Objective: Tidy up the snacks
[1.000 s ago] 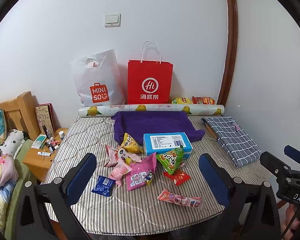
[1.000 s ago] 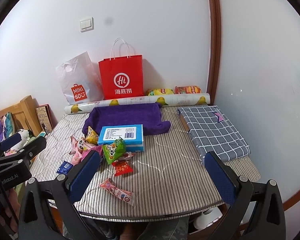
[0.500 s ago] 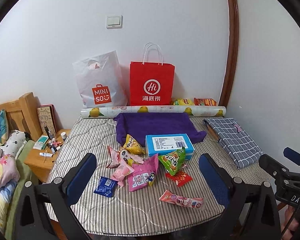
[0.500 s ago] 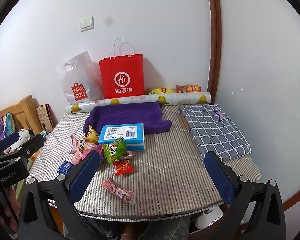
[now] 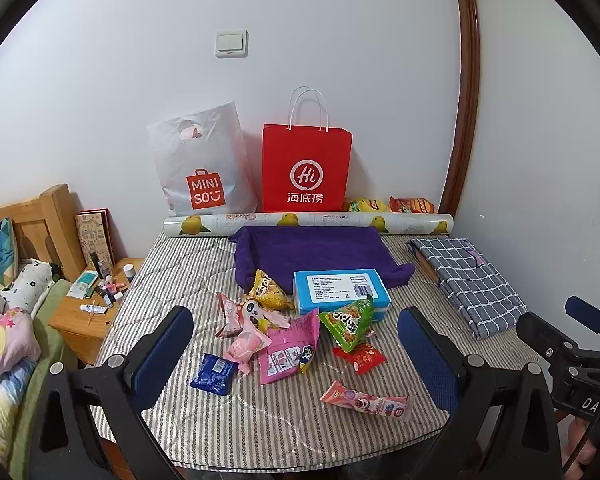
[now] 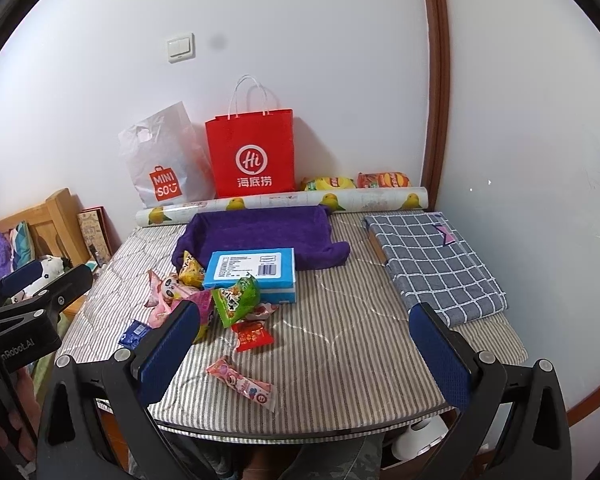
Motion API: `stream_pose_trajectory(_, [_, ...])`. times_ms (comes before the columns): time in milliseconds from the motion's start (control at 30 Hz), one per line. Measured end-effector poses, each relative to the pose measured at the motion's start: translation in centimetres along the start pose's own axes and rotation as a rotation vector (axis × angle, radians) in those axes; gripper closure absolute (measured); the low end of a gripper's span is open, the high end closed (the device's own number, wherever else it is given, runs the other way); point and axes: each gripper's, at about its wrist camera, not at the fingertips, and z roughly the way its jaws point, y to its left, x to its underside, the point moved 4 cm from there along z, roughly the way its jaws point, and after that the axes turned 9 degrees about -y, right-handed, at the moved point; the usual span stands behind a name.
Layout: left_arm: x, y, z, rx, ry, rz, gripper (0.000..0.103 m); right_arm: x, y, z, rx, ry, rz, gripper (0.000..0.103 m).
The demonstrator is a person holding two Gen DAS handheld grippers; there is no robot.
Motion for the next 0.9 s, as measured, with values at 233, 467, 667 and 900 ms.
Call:
stream_pose_trajectory(233, [0.0, 0.0, 0.0, 0.001, 0.001, -0.001, 0.000, -0.1, 0.0, 0.0, 0.000, -0.003, -0.004, 0.000])
stream_pose_trajectory(467, [0.0, 0.2, -0.2, 0.001, -0.001, -0.001, 0.000, -0.2, 0.1, 0.1, -0.005, -0.003, -0.008, 0.000])
stream_pose_trajectory(667, [0.0, 0.3, -0.1, 0.003, -0.001, -0.005, 0.000, 0.0, 0.5, 0.0, -0.009, -0.005, -0.016, 0.000])
stream_pose_trajectory(900, [0.5, 1.4, 1.0, -0.010, 0.029, -0.028, 0.000, 0.6, 1.0, 0.6, -0.052, -0.001, -0.044, 0.000])
